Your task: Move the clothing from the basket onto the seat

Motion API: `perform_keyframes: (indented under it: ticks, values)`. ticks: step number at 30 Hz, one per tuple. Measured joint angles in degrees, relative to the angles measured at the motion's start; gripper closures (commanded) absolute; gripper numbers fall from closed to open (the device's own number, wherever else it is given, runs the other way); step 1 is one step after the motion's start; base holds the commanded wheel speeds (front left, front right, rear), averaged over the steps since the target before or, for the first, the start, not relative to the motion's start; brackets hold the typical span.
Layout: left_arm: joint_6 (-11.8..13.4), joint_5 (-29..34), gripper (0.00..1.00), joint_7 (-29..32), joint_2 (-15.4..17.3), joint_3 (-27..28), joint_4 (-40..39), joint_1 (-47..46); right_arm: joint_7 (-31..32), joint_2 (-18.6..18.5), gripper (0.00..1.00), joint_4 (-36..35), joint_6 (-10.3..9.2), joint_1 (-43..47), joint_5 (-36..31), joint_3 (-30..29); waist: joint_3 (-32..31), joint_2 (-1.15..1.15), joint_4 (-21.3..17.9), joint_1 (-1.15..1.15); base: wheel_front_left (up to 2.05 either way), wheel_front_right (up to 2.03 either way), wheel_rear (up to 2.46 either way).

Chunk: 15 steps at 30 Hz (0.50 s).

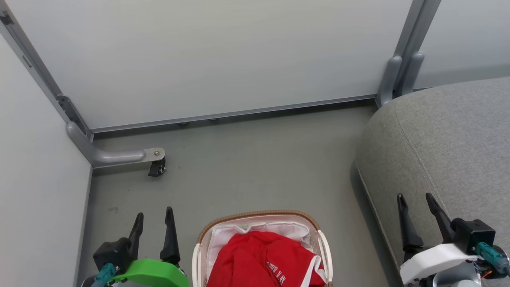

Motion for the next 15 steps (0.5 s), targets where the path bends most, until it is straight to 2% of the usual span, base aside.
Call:
perform_keyframes:
  ticks: [15]
  values:
    - [0.5,4.8,0.00,-1.7,0.0,-1.5,2.1,0.0,-1.7,-0.1,0.00,0.5,0.00,0.4,-6.4,0.5,0.0,0.00,0.4,0.00,0.00,0.00,0.00]
